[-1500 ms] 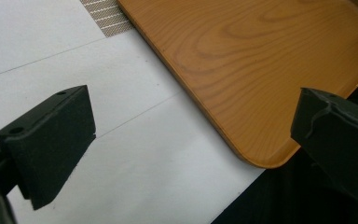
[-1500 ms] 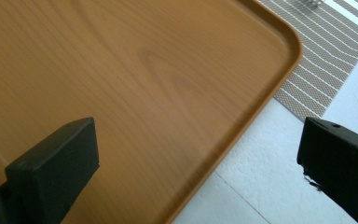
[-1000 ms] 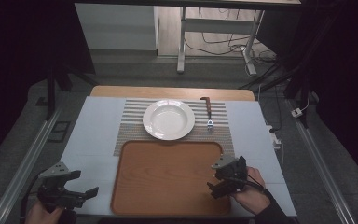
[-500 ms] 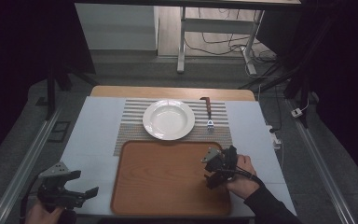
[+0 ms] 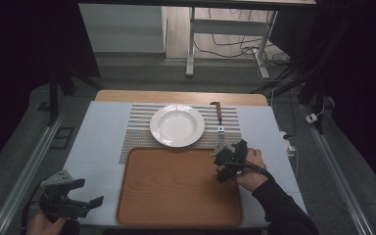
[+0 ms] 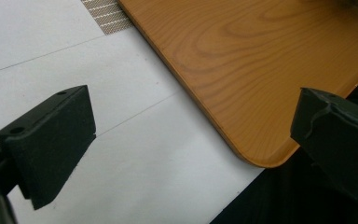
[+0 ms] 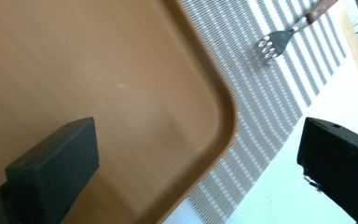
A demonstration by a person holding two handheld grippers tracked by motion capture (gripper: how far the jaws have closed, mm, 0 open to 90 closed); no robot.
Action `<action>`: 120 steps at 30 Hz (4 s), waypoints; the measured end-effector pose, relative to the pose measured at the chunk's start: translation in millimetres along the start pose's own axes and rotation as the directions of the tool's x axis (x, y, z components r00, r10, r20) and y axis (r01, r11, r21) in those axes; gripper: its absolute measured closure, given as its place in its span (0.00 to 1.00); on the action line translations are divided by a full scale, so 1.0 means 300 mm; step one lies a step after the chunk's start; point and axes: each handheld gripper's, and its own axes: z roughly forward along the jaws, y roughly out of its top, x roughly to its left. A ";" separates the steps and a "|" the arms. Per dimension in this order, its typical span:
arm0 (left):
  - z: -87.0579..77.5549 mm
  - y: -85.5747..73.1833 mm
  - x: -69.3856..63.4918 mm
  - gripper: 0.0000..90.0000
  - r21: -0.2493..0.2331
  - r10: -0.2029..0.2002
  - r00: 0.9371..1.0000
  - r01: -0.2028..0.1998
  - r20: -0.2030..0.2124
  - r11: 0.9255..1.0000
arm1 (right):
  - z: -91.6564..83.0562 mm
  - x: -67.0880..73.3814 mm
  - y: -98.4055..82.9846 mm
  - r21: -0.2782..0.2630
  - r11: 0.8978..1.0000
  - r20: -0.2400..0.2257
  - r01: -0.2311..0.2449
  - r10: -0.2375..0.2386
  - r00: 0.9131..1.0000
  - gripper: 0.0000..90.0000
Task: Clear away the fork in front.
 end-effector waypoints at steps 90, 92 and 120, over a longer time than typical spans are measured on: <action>0.000 0.002 0.001 0.00 0.001 0.015 0.999 -0.015 0.032 1.000 | 0.074 -0.126 0.089 -0.068 0.984 0.230 0.164 -0.145 0.962 1.00; 0.000 0.002 0.001 0.00 -0.002 0.014 0.999 -0.014 0.031 1.000 | 0.060 -0.128 0.086 -0.091 0.986 0.206 0.138 -0.117 0.972 1.00; 0.039 0.053 -0.048 0.00 -0.038 0.127 0.986 -0.124 0.111 0.992 | -0.164 -0.097 -0.016 -0.411 0.882 -0.208 -0.232 0.157 0.965 1.00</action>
